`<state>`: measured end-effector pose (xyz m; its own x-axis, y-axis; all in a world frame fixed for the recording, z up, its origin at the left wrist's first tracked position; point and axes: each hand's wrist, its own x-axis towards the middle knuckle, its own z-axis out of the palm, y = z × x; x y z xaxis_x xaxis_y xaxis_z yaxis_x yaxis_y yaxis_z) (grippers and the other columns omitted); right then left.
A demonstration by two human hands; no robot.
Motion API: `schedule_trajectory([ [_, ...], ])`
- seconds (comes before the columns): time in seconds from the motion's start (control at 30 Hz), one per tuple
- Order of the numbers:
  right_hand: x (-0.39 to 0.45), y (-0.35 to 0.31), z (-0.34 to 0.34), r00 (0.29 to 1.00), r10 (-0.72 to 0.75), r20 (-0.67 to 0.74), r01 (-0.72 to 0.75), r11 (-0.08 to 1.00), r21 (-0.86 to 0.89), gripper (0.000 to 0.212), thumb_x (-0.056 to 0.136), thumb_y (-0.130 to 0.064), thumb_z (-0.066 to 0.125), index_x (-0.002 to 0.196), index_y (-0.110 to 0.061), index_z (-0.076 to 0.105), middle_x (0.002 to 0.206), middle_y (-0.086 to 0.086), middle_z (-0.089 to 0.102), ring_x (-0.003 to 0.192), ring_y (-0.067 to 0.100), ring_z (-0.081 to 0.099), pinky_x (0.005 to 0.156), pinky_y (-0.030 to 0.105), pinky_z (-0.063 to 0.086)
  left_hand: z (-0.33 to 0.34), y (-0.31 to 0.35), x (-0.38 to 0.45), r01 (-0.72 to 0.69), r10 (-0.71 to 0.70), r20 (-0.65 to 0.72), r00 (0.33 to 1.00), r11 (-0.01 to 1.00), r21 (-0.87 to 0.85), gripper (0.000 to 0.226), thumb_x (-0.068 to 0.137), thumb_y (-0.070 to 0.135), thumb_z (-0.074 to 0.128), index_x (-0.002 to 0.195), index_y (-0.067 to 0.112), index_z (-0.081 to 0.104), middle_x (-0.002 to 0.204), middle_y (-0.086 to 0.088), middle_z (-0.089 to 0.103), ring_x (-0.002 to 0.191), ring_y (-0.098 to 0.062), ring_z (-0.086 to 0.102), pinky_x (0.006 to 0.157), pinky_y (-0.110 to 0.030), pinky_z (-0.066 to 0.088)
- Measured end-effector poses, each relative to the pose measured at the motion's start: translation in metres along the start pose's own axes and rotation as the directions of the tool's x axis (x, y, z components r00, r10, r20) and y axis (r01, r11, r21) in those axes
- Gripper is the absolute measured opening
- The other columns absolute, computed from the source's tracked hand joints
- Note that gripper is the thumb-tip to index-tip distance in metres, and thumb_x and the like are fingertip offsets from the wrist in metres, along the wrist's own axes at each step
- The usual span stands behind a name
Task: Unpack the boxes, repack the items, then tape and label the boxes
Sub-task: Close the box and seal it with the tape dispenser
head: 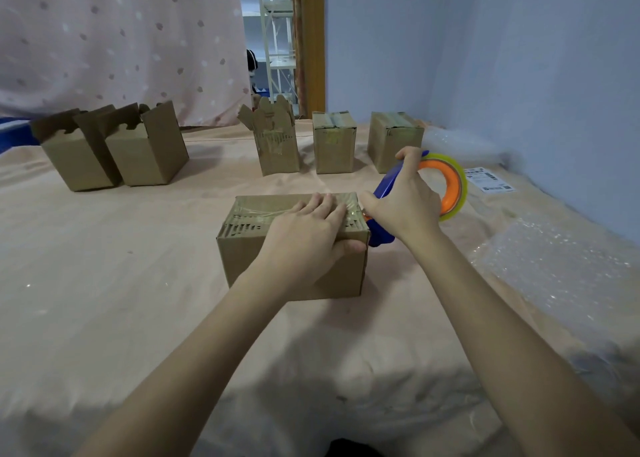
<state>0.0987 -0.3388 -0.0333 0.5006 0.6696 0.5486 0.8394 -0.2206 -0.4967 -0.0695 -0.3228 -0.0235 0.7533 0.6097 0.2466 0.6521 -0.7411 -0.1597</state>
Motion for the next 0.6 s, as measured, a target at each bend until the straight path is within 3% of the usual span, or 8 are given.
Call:
schedule_trajectory([
  [0.13, 0.004, -0.002, 0.002, 0.997, -0.004, 0.072, 0.009, 0.998, -0.067, 0.062, 0.082, -0.036, 0.062, 0.128, -0.012, 0.028, 0.083, 0.001, 0.055, 0.072, 0.027, 0.054, 0.063, 0.034, 0.041, 0.0, -0.005, -0.005, -0.021, 0.019, -0.048, 0.999, 0.999, -0.047, 0.074, 0.092, 0.065, 0.026, 0.152, 0.022, 0.019, 0.159, -0.001, 0.016, 0.146, -0.016, 0.013, 0.115, -0.028, 0.016],
  [0.27, 0.005, 0.0, 0.004, 0.974, 0.083, 0.21, -0.057, 0.99, -0.127, 0.064, 0.086, -0.037, 0.055, 0.132, -0.007, 0.023, 0.085, 0.006, 0.058, 0.083, 0.033, 0.06, 0.068, 0.035, 0.038, -0.003, 0.007, -0.006, 0.103, -0.122, -0.115, 0.986, 0.981, -0.162, 0.087, 0.078, 0.082, 0.032, 0.139, 0.022, 0.045, 0.153, 0.002, 0.033, 0.144, -0.014, 0.023, 0.108, -0.029, 0.03],
  [0.33, 0.001, 0.001, 0.005, 0.954, 0.072, 0.291, -0.017, 0.983, -0.185, 0.064, 0.087, -0.035, 0.056, 0.133, -0.006, 0.022, 0.09, 0.009, 0.059, 0.089, 0.034, 0.061, 0.069, 0.035, 0.035, -0.001, 0.014, -0.002, 0.149, -0.168, -0.125, 0.978, 0.978, -0.146, 0.086, 0.078, 0.082, 0.034, 0.132, 0.017, 0.05, 0.149, 0.001, 0.04, 0.142, -0.015, 0.029, 0.104, -0.029, 0.033],
  [0.43, 0.001, 0.002, -0.002, 0.969, 0.086, 0.233, -0.047, 0.985, -0.167, 0.063, 0.084, -0.035, 0.057, 0.13, -0.007, 0.025, 0.079, 0.004, 0.057, 0.083, 0.034, 0.061, 0.066, 0.034, 0.035, -0.002, 0.012, -0.001, 0.133, -0.157, -0.159, 0.975, 0.98, -0.149, 0.094, 0.066, 0.081, 0.018, 0.122, 0.016, 0.058, 0.134, 0.001, 0.056, 0.132, -0.016, 0.042, 0.097, -0.028, 0.037],
  [0.53, 0.008, 0.003, -0.023, 0.988, 0.103, 0.115, -0.091, 0.991, -0.1, 0.06, 0.082, -0.034, 0.059, 0.127, -0.01, 0.027, 0.068, -0.002, 0.046, 0.074, 0.031, 0.056, 0.061, 0.033, 0.037, -0.004, -0.004, -0.006, 0.046, -0.08, -0.134, 0.988, 0.969, -0.243, 0.097, 0.057, 0.071, 0.018, 0.128, 0.018, 0.057, 0.141, 0.003, 0.051, 0.138, -0.012, 0.035, 0.11, -0.023, 0.02],
  [0.6, 0.011, 0.004, -0.04, 0.982, 0.112, 0.15, -0.107, 0.993, -0.04, 0.056, 0.082, -0.032, 0.06, 0.123, -0.011, 0.028, 0.07, -0.002, 0.045, 0.076, 0.031, 0.056, 0.062, 0.035, 0.04, -0.009, -0.019, -0.012, -0.011, -0.02, -0.085, 0.996, 0.939, -0.344, 0.095, 0.055, 0.069, 0.026, 0.133, 0.023, 0.054, 0.146, 0.009, 0.044, 0.14, -0.008, 0.029, 0.11, -0.021, 0.015],
])
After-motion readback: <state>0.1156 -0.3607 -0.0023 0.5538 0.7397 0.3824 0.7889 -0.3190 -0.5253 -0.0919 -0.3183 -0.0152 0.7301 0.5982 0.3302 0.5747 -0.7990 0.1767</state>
